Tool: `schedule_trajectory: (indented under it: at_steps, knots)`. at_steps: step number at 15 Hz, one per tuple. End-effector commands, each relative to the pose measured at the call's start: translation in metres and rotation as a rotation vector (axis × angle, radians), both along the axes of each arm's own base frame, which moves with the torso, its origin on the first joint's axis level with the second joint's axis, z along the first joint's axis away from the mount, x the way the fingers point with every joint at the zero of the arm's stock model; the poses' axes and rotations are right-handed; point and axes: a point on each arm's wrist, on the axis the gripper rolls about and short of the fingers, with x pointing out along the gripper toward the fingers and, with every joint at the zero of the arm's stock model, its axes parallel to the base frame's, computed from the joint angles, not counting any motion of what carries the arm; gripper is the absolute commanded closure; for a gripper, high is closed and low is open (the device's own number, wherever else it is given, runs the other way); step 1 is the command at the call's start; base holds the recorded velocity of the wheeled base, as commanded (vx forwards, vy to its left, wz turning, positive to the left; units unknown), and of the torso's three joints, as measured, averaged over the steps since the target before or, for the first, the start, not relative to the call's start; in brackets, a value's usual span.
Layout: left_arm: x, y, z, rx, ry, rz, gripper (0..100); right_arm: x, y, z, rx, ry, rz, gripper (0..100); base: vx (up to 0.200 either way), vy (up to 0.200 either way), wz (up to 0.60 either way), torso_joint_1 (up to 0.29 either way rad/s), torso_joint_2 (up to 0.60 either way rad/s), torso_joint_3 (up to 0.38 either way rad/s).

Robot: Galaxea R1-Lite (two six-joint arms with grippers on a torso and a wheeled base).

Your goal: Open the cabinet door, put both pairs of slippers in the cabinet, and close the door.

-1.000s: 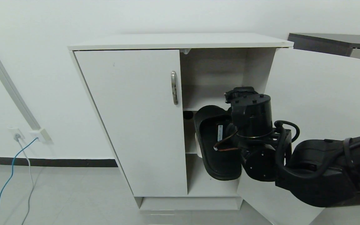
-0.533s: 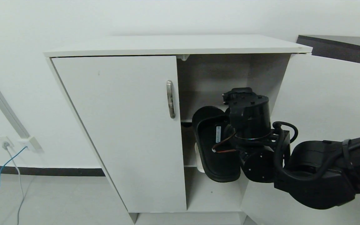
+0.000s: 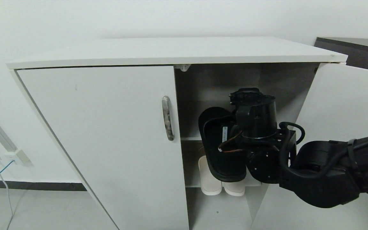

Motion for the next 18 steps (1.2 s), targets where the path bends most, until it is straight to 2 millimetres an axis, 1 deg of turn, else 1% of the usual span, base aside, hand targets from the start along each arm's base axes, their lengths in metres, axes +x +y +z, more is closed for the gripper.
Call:
schedule_trajectory:
  at_steps: [1, 4, 8, 10, 13, 18]
  knots:
    - [0.000, 0.000, 0.000, 0.000, 0.001, 0.000, 100, 0.013, 0.001, 0.002, 0.012, -0.011, -0.023, 100, 0.000, 0.000, 0.00, 0.000, 0.00, 0.000]
    - [0.000, 0.000, 0.000, -0.002, 0.001, 0.000, 100, 0.025, 0.002, 0.009, 0.003, 0.012, -0.006, 100, 0.000, 0.000, 0.00, 0.000, 0.00, 0.000]
    - [0.000, 0.000, 0.000, -0.002, 0.000, 0.000, 100, 0.057, 0.011, 0.012, 0.029, 0.000, -0.024, 100, 0.000, 0.000, 0.00, 0.000, 0.00, 0.000]
    - [0.000, 0.000, 0.000, -0.002, 0.001, 0.001, 100, 0.073, 0.015, 0.009, 0.041, -0.008, -0.030, 100, 0.000, 0.000, 0.00, 0.000, 0.00, 0.000]
    - [0.000, 0.000, 0.000, -0.003, 0.001, 0.001, 100, 0.092, 0.016, 0.007, 0.035, -0.001, -0.051, 100, 0.000, 0.000, 0.00, 0.000, 0.00, 0.000]
    - [0.000, 0.000, 0.000, -0.002, 0.001, 0.001, 100, 0.099, 0.016, 0.004, 0.025, 0.013, -0.054, 100, 0.000, 0.000, 0.00, 0.000, 0.00, 0.000]
